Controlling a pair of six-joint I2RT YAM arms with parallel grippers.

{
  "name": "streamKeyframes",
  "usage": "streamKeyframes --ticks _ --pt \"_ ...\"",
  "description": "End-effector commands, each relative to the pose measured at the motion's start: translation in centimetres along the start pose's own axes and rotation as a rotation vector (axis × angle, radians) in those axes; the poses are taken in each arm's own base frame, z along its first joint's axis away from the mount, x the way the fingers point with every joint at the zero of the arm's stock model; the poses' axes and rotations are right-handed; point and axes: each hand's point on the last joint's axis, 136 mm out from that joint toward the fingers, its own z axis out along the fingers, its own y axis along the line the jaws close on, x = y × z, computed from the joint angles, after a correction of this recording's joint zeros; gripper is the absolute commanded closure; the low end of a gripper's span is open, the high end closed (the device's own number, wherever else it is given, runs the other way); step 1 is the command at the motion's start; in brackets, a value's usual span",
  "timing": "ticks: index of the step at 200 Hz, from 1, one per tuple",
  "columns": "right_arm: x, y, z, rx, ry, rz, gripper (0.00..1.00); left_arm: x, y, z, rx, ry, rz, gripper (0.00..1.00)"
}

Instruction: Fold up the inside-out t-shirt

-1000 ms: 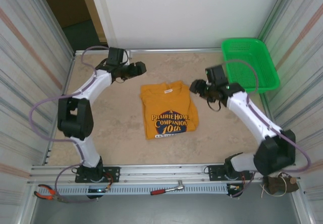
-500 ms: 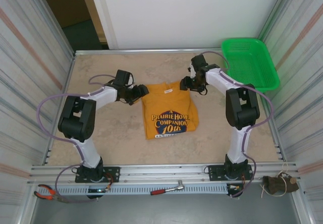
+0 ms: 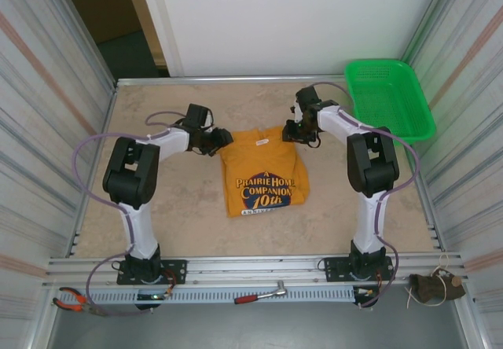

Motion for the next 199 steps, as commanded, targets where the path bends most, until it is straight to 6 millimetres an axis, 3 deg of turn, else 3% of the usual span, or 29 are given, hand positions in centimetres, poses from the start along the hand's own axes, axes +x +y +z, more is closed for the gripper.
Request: streamKeyframes --ticks 1,10,15,59,84,140,155,170,199 --pt "-0.9 0.2 -0.1 -0.028 -0.008 0.008 0.89 -0.3 -0.9 0.2 0.015 0.008 0.021 0.75" --pt "-0.9 0.2 -0.3 -0.034 -0.011 0.012 1.0 -0.5 -1.0 0.2 0.018 0.001 0.032 0.93" --pt "-1.0 0.3 -0.5 -0.037 -0.016 0.013 1.0 -0.6 -1.2 0.1 0.022 -0.004 0.038 1.0" --pt "-3.4 1.7 -4.6 -0.097 -0.128 0.029 1.0 -2.9 -3.7 -2.7 0.048 -0.123 0.142 1.0" --pt "-4.8 2.2 -5.8 -0.117 -0.175 0.043 1.0 -3.9 -4.2 -3.7 0.054 -0.172 0.163 1.0" --pt "-6.2 2.1 -4.8 -0.125 -0.2 0.089 1.0 -4.4 -3.5 -4.2 0.042 -0.196 0.146 1.0" --pt "-6.1 1.8 -4.2 -0.121 -0.191 0.099 1.0 -3.6 -3.1 -4.1 0.023 -0.182 0.129 0.71" --pt "-6.0 1.6 -3.7 -0.122 -0.181 0.107 1.0 -2.8 -2.4 -4.0 -0.007 -0.179 0.107 0.55" --pt "-5.8 1.4 -3.4 -0.121 -0.173 0.112 1.0 -1.6 -0.8 -3.3 -0.071 -0.129 0.031 0.45"
